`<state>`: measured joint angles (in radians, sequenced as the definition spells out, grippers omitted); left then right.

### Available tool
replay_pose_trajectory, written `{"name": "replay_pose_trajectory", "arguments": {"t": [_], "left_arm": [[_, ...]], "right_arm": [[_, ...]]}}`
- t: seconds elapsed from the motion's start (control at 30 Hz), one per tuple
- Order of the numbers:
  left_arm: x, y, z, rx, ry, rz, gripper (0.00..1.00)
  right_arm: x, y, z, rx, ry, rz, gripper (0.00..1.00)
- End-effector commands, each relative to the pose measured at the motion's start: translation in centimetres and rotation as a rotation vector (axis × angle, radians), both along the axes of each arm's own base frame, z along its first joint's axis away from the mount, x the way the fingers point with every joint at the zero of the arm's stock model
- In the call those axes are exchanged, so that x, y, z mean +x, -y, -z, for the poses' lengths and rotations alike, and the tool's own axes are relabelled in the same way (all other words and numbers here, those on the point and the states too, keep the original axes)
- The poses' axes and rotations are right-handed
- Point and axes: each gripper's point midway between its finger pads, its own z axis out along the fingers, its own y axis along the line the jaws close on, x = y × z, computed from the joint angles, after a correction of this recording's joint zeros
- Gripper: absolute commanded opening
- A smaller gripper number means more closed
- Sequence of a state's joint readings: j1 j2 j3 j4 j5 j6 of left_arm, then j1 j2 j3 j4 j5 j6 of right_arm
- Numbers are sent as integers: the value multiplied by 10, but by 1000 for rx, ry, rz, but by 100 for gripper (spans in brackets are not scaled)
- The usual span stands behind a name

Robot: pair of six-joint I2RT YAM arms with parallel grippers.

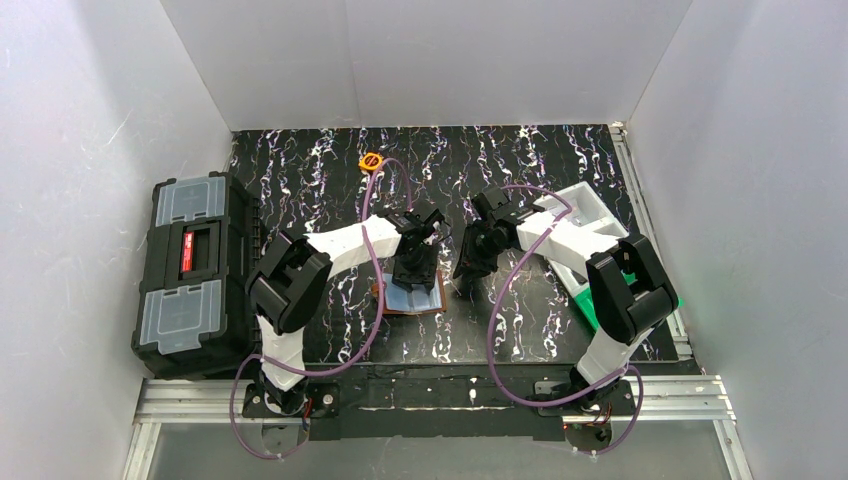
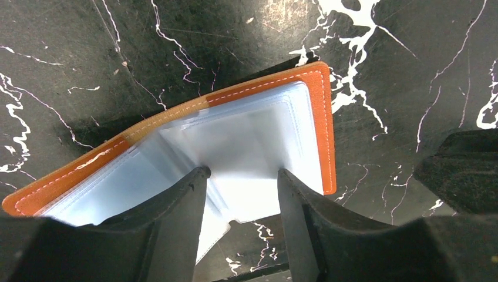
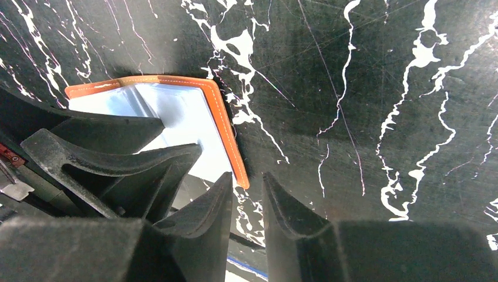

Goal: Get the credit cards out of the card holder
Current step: Remove the credit card from the card holder.

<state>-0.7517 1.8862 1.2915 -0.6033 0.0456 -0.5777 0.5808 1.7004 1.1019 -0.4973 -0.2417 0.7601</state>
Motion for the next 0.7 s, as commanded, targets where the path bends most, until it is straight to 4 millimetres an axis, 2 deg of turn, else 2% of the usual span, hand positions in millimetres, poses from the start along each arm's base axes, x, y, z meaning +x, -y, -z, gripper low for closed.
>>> {"name": "replay_pose_trajectory", "arguments": {"t": [0.0, 0.23, 0.5, 0.67], "left_arm": [[-4, -18, 18, 116, 0, 21, 43], [-11, -30, 34, 165, -27, 24, 24], [-13, -23, 36, 125, -45, 18, 0], [-16, -17, 35, 30, -87, -12, 0]], "right_arm": [[6, -4, -13, 32, 37, -3, 33], [5, -7, -11, 40, 22, -10, 32], [0, -25, -17, 106, 19, -68, 32], [-8, -44, -19, 156, 4, -118, 32]]}}
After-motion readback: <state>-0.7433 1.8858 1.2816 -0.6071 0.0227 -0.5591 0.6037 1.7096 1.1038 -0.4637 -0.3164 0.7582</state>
